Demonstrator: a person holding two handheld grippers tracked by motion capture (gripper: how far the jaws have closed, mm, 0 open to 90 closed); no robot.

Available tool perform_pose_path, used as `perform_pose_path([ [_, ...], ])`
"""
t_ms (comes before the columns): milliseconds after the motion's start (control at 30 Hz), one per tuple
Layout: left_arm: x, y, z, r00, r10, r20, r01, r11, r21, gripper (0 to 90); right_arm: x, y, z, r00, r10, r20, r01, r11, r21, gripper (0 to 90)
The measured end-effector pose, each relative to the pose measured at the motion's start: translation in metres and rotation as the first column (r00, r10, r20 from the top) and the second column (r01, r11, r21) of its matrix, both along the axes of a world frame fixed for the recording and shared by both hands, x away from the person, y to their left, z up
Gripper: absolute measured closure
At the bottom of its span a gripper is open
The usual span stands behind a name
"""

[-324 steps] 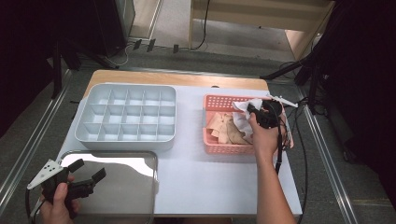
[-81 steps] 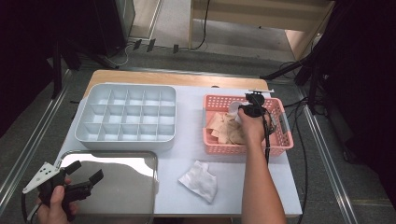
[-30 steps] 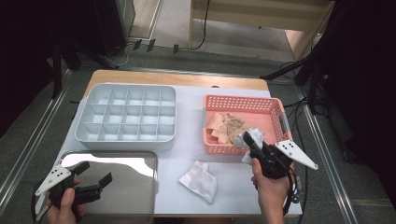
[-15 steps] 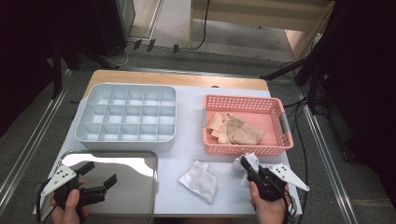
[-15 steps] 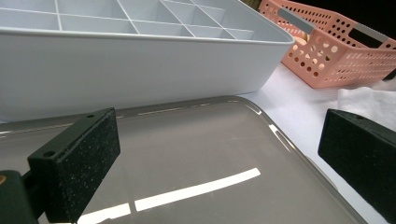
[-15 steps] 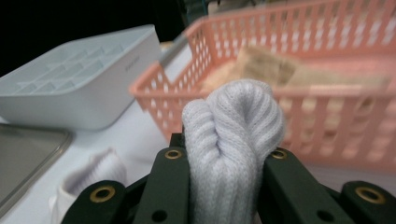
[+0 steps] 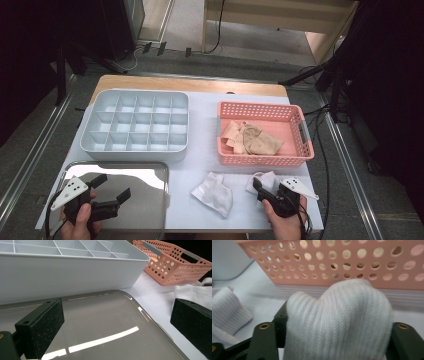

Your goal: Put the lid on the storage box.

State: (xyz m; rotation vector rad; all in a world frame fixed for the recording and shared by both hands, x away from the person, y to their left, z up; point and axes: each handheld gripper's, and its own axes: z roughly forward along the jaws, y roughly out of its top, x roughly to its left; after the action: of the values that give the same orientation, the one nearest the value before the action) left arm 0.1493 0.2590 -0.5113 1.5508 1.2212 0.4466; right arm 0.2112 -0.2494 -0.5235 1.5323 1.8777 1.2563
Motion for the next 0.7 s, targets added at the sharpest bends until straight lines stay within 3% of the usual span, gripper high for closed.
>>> perform_pose_path([
  [167, 0.004, 0.003, -0.004, 0.9998, 0.005, -0.018, -0.006, 1.0000, -0.004, 0.0, 0.004, 0.006, -0.005, 0.9997, -0.009, -0.022, 0.007, 0.9973, -0.073, 36.2],
  [300, 0.006, 0.004, -0.004, 0.9997, 0.016, -0.017, -0.016, 0.9998, -0.008, 0.0, 0.004, 0.006, -0.005, 0.9989, -0.032, -0.034, 0.030, 0.9975, -0.064, 46.4],
  [433, 0.008, -0.001, -0.005, 0.9997, 0.012, -0.021, -0.012, 0.9999, 0.000, 0.0, 0.002, 0.005, -0.005, 0.9990, -0.029, -0.034, 0.027, 0.9972, -0.070, 71.9],
  [533, 0.007, -0.006, -0.004, 0.9998, 0.015, -0.013, -0.015, 0.9998, 0.013, 0.0, 0.002, -0.002, -0.005, 0.9991, -0.024, -0.035, 0.022, 0.9986, -0.048, 75.6],
  [700, 0.003, -0.013, -0.001, 0.9999, 0.015, -0.003, -0.014, 0.9998, 0.010, 0.0, -0.001, -0.027, -0.002, 0.9925, -0.119, -0.027, 0.118, 0.9921, -0.041, 76.9],
])
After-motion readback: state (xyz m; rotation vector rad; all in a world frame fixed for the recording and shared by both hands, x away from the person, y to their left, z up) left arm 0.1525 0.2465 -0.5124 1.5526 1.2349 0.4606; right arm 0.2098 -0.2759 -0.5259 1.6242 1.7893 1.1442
